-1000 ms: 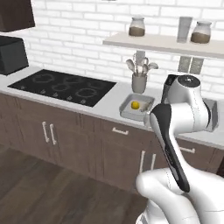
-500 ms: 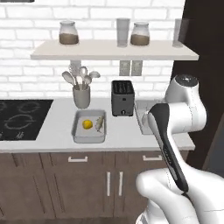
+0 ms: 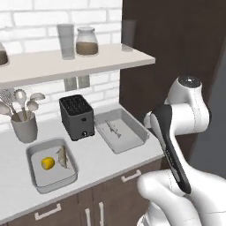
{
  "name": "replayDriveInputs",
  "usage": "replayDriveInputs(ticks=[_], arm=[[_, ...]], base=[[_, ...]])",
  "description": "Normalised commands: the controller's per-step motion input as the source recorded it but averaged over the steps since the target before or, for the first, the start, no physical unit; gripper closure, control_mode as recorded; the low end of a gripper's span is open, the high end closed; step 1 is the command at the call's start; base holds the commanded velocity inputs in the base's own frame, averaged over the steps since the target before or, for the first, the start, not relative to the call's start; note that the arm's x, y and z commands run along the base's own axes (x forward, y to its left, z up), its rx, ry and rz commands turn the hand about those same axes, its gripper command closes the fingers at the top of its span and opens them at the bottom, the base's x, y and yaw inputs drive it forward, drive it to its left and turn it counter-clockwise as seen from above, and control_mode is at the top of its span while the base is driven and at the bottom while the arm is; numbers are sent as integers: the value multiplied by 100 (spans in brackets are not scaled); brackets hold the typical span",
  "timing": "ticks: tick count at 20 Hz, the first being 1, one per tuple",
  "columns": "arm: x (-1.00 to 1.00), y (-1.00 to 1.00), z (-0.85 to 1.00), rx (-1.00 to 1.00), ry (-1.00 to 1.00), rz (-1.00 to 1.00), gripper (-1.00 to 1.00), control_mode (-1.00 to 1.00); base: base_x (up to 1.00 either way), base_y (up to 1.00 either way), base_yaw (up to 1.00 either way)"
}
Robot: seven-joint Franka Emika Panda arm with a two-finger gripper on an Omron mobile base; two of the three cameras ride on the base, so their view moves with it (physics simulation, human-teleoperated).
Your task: Place one lemon and one fish in each tupperware on the nearby counter, to pack two identical lunches.
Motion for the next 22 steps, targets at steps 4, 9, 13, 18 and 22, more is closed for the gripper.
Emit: replayDriveInputs(ticks=[4,9,13,18,22], arm=[[0,0,0,0,0,0,100,100],[0,0,0,0,0,0,100,100],[8,0,-5,0,0,-1,100,-100],[49,0,-32,0,1,2,100,-100],[84,31,-29,0,8,14,100,-100]], base=[[1,70,-57],[0,80,-39],[18,2,-14],[0,0,0],[0,0,0]])
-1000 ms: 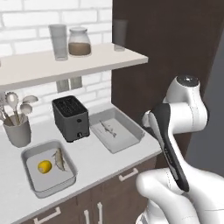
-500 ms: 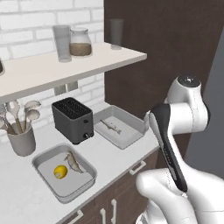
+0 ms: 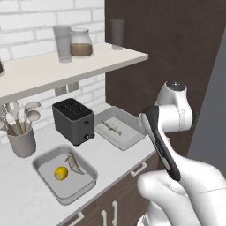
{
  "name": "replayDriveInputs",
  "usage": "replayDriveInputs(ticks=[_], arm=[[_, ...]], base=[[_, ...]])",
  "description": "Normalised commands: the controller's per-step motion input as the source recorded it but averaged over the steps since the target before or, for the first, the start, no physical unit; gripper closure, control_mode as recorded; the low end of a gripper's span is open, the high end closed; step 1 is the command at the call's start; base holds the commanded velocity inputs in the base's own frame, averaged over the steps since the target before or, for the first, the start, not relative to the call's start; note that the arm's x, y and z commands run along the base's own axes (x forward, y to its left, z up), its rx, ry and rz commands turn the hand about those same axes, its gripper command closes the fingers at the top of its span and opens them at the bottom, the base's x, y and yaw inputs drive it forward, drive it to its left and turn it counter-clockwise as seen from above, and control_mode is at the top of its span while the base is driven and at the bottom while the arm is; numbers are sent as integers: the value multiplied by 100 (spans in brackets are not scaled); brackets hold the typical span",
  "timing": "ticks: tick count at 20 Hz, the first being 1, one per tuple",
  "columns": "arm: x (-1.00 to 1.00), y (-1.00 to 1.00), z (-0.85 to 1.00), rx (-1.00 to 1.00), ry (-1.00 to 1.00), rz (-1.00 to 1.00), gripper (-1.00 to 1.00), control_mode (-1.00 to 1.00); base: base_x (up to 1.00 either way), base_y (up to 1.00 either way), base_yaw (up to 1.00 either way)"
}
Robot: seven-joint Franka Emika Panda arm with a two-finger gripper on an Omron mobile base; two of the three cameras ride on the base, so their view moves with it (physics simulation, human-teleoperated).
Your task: Place one lemon and one fish in each tupperware on the nearby counter, to pack two identical lunches.
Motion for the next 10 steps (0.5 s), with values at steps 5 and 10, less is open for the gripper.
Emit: replayDriveInputs(ticks=[5,10], arm=[[100,40,-28,0,15,10,100,-100],[91,4,-51,0,13,1,100,-100]], base=[[0,0,0],[0,0,0]])
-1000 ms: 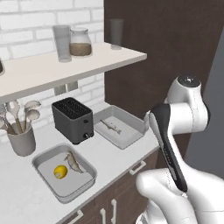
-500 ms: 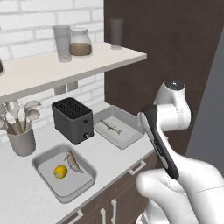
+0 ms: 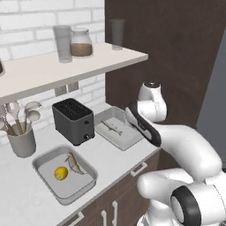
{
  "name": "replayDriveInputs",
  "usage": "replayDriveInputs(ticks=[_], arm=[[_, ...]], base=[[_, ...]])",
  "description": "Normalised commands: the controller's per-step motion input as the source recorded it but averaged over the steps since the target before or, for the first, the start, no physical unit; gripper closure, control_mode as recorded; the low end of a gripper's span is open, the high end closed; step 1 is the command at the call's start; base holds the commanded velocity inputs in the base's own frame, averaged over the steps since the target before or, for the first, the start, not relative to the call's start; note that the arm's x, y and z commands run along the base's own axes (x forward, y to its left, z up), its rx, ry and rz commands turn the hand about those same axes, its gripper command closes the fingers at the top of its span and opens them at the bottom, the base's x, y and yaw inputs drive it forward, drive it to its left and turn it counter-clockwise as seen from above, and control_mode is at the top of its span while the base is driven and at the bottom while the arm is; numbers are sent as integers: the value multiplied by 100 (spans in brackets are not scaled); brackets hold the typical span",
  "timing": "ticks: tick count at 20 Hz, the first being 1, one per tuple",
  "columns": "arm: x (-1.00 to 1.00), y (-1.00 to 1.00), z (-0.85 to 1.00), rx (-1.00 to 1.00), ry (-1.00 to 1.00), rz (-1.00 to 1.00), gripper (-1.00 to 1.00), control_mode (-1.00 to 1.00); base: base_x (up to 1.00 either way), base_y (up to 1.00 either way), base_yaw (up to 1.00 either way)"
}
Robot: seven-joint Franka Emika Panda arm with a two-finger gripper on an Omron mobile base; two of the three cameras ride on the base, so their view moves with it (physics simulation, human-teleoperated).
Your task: Place one lemon and one fish in each tupperware on the nearby counter, to pack two identical lunches.
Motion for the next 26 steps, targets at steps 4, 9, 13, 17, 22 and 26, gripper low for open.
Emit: replayDriveInputs(ticks=[4,9,13,17,22,26], arm=[[83,0,-56,0,6,0,100,-100],[75,9,-51,0,5,0,100,-100],[65,17,-47,0,1,0,100,-100],[52,6,-42,0,0,0,100,-100],[44,1,-40,0,0,0,100,-100],[44,1,-32,0,1,0,100,-100]], base=[[0,0,0],[0,0,0],[0,0,0],[0,0,0],[0,0,0],[0,0,0]])
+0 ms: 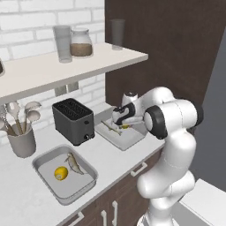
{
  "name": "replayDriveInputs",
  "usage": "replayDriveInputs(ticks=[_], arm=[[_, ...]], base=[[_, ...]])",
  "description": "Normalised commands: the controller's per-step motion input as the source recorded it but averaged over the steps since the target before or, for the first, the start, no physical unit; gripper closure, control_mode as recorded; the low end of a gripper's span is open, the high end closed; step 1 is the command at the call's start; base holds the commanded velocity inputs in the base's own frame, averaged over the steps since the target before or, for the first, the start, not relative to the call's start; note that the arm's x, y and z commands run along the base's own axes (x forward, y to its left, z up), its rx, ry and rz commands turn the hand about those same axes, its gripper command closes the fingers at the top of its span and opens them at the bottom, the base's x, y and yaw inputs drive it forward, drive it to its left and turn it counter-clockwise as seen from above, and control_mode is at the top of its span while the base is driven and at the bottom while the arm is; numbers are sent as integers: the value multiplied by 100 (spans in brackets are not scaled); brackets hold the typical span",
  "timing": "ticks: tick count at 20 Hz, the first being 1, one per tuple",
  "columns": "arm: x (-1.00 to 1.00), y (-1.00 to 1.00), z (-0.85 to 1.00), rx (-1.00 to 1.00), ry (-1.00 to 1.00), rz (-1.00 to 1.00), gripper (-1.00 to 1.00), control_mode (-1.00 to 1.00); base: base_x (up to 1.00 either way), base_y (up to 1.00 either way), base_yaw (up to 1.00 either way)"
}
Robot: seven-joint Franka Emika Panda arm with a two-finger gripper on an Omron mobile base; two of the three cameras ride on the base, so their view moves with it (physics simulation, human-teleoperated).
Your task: Place one lemon and one fish in each tupperware on the nearby counter, to pack two identical lunches.
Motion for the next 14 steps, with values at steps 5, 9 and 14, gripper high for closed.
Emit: replayDriveInputs(ticks=[5,9,14], arm=[[30,9,-25,0,1,0,100,-100],[10,18,-10,-4,-1,0,-100,-100],[-23,26,56,-7,-20,0,-100,-100]], base=[[0,0,0],[0,0,0],[0,0,0]])
